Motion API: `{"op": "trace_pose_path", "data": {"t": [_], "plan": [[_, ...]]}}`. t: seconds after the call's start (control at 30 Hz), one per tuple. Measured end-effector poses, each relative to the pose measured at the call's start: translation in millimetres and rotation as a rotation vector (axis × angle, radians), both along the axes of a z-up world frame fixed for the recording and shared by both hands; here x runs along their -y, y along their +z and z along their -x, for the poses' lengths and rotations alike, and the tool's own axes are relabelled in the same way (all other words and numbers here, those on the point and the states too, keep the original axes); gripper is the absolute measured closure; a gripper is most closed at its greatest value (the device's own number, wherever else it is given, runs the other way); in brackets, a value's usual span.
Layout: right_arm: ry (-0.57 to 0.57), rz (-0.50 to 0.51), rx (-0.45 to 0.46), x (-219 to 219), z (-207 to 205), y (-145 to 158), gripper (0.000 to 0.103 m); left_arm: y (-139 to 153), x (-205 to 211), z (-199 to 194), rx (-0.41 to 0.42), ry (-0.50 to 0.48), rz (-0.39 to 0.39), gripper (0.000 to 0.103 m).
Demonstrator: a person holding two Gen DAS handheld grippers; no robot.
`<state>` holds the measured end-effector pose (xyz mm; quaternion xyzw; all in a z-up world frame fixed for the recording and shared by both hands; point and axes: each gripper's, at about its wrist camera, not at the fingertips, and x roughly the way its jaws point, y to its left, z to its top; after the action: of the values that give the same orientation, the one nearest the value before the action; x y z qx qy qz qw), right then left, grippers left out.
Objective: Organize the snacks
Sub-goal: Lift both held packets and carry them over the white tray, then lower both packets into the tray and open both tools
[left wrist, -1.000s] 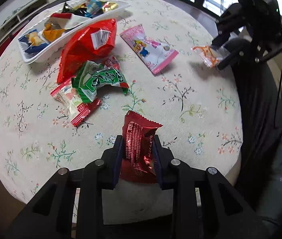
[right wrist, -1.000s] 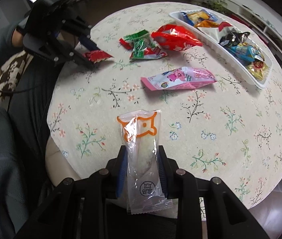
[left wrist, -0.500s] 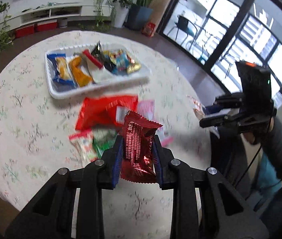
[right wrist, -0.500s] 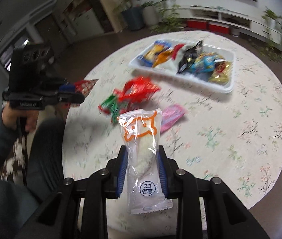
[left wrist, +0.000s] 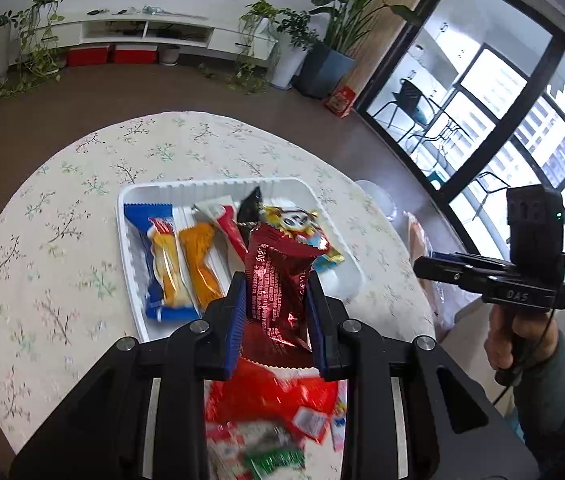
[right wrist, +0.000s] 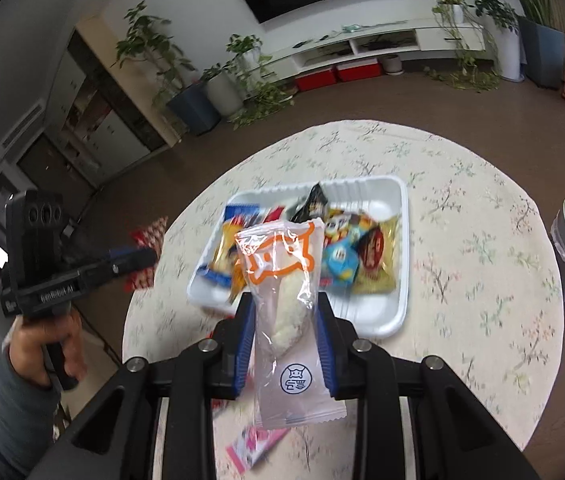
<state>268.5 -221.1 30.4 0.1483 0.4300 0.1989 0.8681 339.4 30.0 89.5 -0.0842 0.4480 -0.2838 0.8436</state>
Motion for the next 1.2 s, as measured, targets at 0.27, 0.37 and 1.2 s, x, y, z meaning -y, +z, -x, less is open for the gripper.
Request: {"op": "trace_pose_path", "data": {"t": [0.27, 0.37, 1.2], "plan": [[-0.064, -0.029, -0.082, -17.3, -72.6, -15.3, 0.072, -40.3, 9.6, -68.3, -0.060, 0.064, -0.005, 0.077], [-0.095, -0.034, -0.117, -23.5, -91.0, -25.2, 0.072, -56.8, 13.4, -86.5, -0.083, 0.073, -0.011, 0.077], [-0.125, 0.027, -0.177, -48.1, -125.3, -71.1, 0.070, -108.9, 28.0, -109.0, -0.112, 0.083, -0.054, 0.075]]}}
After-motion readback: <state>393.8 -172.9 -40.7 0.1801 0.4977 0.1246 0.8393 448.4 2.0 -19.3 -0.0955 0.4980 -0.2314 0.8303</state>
